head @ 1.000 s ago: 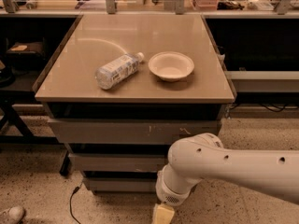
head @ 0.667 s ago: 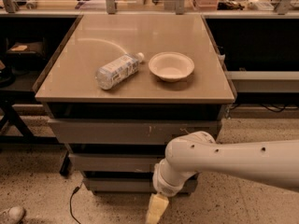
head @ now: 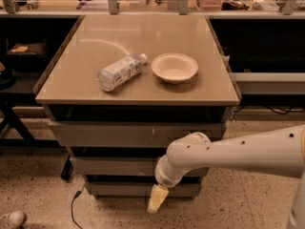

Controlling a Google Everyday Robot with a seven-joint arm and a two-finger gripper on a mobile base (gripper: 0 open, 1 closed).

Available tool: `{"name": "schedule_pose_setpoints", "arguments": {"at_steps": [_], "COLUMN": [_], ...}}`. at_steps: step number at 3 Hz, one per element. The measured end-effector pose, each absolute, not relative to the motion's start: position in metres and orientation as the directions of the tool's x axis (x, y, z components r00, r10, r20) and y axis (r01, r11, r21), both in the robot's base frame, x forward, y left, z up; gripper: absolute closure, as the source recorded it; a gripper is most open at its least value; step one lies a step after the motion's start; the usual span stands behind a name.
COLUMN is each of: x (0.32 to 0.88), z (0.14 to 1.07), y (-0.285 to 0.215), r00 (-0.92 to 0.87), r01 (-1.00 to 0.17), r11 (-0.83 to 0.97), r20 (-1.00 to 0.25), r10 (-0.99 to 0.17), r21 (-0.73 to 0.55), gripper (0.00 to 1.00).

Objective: Open middle drawer

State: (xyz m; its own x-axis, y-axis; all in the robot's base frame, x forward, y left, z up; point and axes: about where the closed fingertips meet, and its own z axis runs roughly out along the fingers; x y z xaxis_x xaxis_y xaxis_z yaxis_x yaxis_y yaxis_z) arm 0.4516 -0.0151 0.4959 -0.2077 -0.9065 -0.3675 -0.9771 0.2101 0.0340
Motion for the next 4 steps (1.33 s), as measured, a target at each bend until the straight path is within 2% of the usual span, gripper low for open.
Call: {"name": "schedule_pose_setpoints", "arguments": {"at_steps": [4], "x": [0.51], "z": [0.44], "y": [-0.039], "r00": [-0.244], "r01": [-0.959], "r11": [0.28], "r20": [-0.374], "r10": [-0.895], "r21": [-0.045], "gripper": [0.0]}}
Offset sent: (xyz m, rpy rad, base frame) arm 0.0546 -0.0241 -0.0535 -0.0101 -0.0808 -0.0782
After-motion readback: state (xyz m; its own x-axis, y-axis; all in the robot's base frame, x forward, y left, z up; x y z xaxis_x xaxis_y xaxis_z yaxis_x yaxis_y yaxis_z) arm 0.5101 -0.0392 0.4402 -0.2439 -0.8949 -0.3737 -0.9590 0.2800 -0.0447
